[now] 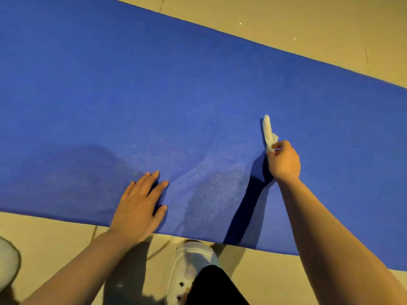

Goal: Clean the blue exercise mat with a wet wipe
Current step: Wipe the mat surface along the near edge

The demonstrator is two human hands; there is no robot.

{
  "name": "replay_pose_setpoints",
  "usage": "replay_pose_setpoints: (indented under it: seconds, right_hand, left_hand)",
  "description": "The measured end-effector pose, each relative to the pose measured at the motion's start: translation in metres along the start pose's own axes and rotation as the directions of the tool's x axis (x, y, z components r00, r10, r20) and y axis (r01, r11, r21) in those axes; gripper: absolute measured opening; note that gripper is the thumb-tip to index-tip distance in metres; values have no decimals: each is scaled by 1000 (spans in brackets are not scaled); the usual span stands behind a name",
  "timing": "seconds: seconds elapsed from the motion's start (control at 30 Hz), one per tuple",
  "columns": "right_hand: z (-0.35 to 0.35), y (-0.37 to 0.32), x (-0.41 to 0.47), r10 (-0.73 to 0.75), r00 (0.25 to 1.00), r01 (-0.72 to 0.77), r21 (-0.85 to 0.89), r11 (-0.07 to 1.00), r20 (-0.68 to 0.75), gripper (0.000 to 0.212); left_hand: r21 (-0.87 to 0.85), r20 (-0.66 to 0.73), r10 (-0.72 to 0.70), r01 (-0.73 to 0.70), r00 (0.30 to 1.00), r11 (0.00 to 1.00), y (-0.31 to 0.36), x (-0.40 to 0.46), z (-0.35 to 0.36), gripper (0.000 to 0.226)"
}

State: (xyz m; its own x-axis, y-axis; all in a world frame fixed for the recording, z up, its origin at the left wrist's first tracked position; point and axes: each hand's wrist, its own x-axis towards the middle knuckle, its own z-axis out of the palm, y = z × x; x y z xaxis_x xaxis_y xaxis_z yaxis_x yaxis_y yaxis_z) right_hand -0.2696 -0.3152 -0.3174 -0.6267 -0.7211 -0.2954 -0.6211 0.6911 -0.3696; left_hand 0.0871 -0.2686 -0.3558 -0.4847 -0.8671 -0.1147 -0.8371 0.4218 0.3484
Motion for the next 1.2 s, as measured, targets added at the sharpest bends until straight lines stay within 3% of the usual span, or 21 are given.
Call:
replay_pose_setpoints:
  seconds: [0.13,0.23,0.37,0.47,0.57,0.63,0.8,0.83,0.9,0.97,1.07,1.13,1.2]
  right_hand:
    - [-2,1,-12,25,995,-25,-1,1000,95,12]
    - [1,5,-38,-6,985,22,-94,995,172,7]
    - [8,18,-97,-233,965,244,-83,966,121,26]
    - [9,35,-134,-221,971,230,-100,968,92,27]
    - [8,53,-159,-268,959,274,-62,960,95,32]
    - [3,61,-168,-393,915,401,-111,909,90,34]
    - [-29,56,-176,-552,834,546,-182,818,22,21]
    - [-37,55,-177,-610,791,603,-235,763,48,25]
    - [-58,57,-178,-651,746,651,-361,668,141,57]
    - [-80,62,-173,-601,774,622,-425,658,200,80]
    - [-112,53,-170,-479,836,548,-423,721,267,79]
    - [-124,40,-175,-466,840,541,-372,754,277,65]
    - [-136,25,-184,-486,861,508,-279,815,148,53]
  left_hand:
    - [48,-52,16,-13,999,999,10,-33,11,55]
    - [106,-28,42,-39,999,994,9,-42,13,53]
    - [202,47,158,-164,986,966,-3,-46,10,79]
    - [230,49,280,-283,959,931,-14,-38,1,95]
    - [239,75,289,-299,954,924,-19,-32,-9,109]
    - [285,37,333,-329,942,900,-16,-36,-14,99]
    - [322,-67,410,-369,910,872,-9,-40,-50,75]
    - [317,-89,430,-383,899,867,-9,-37,-61,71]
    - [319,-101,447,-397,889,861,-6,-31,-87,72]
    - [328,-127,469,-409,874,851,1,-25,-114,73]
    - [339,-197,541,-461,817,820,9,-13,-147,78]
    - [366,-254,597,-496,761,788,16,-2,-171,54]
    - [385,-301,610,-491,733,781,30,11,-202,27]
